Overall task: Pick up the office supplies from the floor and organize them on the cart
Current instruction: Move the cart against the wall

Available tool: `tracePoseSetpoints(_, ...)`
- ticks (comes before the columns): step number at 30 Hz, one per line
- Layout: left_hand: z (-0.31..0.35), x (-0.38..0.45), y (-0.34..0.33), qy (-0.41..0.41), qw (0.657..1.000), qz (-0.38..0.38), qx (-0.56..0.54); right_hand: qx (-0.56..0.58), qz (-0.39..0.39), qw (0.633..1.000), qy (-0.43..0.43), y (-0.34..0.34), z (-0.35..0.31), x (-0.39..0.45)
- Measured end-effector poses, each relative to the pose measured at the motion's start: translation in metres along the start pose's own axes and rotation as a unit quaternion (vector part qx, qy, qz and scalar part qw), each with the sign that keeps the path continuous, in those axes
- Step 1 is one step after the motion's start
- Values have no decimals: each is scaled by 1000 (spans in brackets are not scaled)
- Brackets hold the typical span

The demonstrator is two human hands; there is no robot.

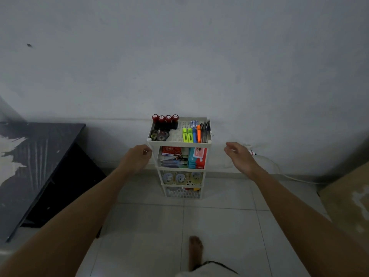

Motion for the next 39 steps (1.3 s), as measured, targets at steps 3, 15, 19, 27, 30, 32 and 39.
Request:
tracePoseSetpoints(3, -4, 30, -5, -2, 999, -29, 31, -10, -3, 1000, 13, -7, -3, 43)
tracePoseSetpoints(15, -23, 109, -33, 39, 984, -149, 89, -257, -153, 951, 79, -63, 0, 116)
tracePoseSetpoints(19, -24, 135, -45, 24, 977, -166, 135, -345, -200, 913, 86, -64, 11, 122)
tracePoseSetpoints(27, -56, 140, -78, 68, 943, -223, 237, -351, -221, 906, 89, -63, 22, 118)
tracePoseSetpoints(30, -60, 148, -77, 57, 944, -215, 243, -350, -201, 911, 85, -65, 19, 117)
tracePoseSetpoints(32, -63, 155, -75, 60, 940, -230, 246, -343, -199, 914, 85, -67, 19, 115)
tracePoseSetpoints(39, -61, 165, -71, 62, 920, -248, 296, -354, -206, 909, 77, -68, 15, 113)
Point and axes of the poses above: each hand's wrist, its own x-axis towards the middle knuckle, its own y-axis out of the back of the hand, z = x × y, the point moved 3 cm from there along x, towards the middle knuckle, and after that the axes turned 14 degrees about -x, right-handed, at the moved point
